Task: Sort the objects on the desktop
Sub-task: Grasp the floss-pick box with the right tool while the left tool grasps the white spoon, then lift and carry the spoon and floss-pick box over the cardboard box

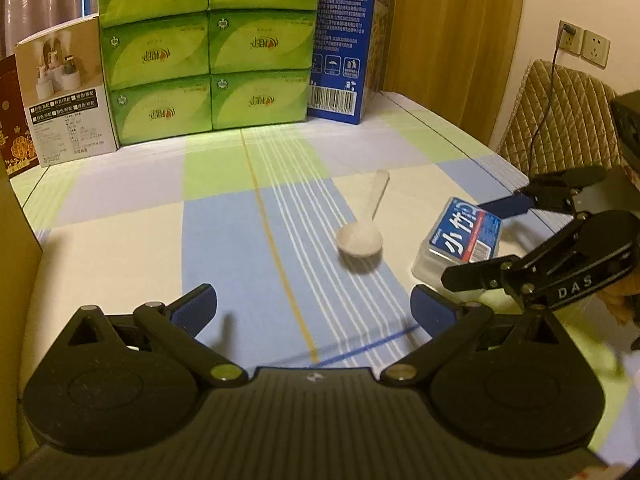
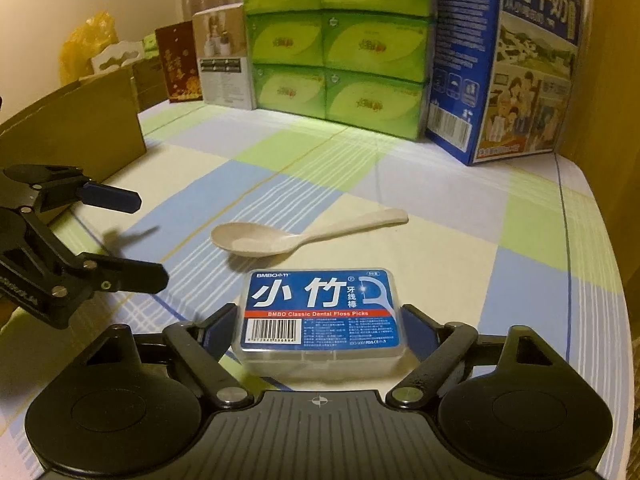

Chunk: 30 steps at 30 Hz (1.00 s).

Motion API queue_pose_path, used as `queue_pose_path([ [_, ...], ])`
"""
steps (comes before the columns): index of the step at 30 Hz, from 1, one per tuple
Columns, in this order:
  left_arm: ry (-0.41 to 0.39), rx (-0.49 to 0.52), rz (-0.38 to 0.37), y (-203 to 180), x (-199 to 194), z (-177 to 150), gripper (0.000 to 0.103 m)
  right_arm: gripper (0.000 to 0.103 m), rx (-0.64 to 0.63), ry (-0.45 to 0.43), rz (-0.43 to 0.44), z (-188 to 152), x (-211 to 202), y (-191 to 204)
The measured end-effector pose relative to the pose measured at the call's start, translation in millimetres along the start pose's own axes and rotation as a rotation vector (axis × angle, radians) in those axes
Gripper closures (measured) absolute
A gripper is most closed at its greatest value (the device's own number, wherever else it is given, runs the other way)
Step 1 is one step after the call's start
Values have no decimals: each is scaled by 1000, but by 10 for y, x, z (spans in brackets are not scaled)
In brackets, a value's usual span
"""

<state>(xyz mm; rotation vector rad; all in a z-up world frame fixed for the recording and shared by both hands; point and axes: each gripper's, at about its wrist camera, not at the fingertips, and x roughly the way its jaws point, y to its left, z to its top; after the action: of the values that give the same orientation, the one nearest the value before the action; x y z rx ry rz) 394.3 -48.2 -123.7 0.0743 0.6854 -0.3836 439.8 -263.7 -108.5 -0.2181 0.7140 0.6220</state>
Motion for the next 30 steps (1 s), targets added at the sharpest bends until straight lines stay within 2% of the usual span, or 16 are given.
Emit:
queue_pose_path([
  [5,-10,48,-16,-70,131,97,3,20,62,-26,-79,-13,-89,-67],
  [10,-11,110,-50,-202,296,211,11,20,144,-32,-136,-57,-157,-198],
  [13,-5,146,-80,-276,398,275,23,20,157,-32,-147,-85,-184,-225],
  [18,20,188,-73,-349,548,330,47,20,175,-41,-149,-115,-220,-229],
  [21,40,203,-63,-369,614,325,58,20,177,-41,-152,-114,-223,-218],
  [25,45,201,-63,-373,655,325,68,20,187,-45,-149,-119,-232,-206],
  [26,46,194,-63,-370,657,329,74,20,192,-44,-148,-122,-235,-201],
  [30,56,170,-61,-372,643,327,75,20,213,-36,-147,-138,-250,-179],
])
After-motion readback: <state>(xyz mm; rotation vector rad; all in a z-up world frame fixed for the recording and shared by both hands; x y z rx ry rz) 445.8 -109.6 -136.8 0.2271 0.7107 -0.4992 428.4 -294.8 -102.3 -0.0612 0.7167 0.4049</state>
